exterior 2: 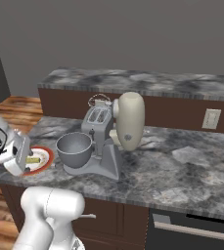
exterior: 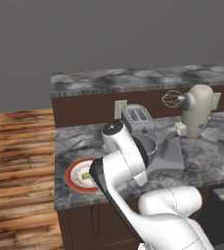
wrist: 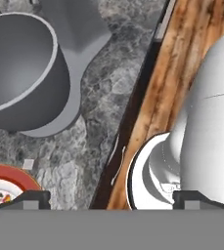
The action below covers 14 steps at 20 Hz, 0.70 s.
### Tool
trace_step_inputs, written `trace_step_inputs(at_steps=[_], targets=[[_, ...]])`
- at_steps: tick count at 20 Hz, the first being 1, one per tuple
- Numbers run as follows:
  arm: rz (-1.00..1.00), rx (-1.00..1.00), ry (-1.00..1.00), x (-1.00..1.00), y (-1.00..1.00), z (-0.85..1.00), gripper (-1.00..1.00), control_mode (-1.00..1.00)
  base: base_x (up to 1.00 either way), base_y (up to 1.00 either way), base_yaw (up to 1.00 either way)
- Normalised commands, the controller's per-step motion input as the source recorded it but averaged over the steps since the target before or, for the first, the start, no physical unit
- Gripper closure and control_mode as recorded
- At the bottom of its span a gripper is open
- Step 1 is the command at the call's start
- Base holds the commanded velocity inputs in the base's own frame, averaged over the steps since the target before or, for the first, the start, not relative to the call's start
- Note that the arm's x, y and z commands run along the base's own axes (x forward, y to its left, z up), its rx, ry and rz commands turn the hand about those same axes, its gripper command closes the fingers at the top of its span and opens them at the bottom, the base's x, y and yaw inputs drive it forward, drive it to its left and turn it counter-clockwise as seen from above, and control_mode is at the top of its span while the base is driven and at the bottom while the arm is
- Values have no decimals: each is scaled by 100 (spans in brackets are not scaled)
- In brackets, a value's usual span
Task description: Add butter and sugar cubes to the stand mixer bowl and then turn on the stand mixer to begin making frosting.
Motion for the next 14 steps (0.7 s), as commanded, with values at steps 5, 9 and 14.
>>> trace_step_inputs(at_steps=[5,9,14], targets=[[-31,2,-8,43,20,-8,-100,-100,0,0,0],[-26,5,-2,49,1,-25,-100,-100,0,0,0],[-21,4,0,50,0,-43,-100,-100,0,0,0]])
